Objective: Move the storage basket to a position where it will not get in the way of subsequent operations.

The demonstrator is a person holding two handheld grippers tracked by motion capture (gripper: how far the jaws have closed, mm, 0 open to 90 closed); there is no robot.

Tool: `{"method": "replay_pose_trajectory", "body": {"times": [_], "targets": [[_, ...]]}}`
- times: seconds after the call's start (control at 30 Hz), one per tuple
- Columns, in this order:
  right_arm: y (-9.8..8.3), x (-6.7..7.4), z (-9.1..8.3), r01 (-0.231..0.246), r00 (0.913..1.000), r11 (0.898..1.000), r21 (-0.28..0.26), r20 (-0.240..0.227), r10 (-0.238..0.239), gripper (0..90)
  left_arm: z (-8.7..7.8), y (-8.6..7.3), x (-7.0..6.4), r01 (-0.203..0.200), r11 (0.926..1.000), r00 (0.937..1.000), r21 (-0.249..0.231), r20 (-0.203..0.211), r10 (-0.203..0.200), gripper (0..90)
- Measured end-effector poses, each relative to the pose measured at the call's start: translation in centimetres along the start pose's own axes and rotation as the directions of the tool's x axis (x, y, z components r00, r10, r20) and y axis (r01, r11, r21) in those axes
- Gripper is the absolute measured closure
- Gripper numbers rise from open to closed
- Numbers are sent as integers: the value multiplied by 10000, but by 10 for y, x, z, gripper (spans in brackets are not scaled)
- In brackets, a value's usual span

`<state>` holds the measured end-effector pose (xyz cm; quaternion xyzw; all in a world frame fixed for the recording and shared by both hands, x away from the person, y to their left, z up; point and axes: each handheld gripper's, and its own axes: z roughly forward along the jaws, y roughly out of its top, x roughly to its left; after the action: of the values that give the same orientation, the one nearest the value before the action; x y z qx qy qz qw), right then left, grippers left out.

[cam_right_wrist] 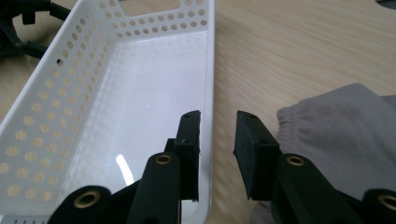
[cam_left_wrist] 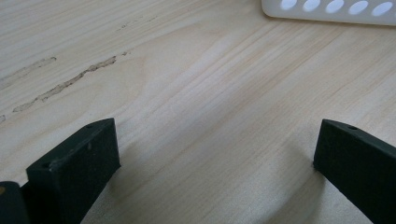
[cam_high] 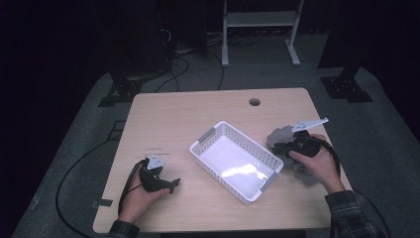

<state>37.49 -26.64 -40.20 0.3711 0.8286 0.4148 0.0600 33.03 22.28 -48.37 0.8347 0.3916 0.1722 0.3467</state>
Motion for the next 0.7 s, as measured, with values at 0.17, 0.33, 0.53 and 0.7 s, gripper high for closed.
{"method": "replay_pose_trajectory", "body": {"times": [0.17,0.33,0.53,0.7], "targets": [[1,6,14,319,9994,9985,452,149,-326,719,0,0,0,-1,10000,10000,1,-2,1,0],[0,6,25,167,9994,9973,716,289,-188,816,0,0,0,-3,10000,10000,-1,-2,3,0],[5,10,31,228,9964,9975,675,799,-282,843,0,0,0,-5,10000,10000,3,0,5,0],[13,14,40,181,9919,9975,678,1240,-264,844,0,0,0,0,10000,10000,-7,-5,0,0]]}}
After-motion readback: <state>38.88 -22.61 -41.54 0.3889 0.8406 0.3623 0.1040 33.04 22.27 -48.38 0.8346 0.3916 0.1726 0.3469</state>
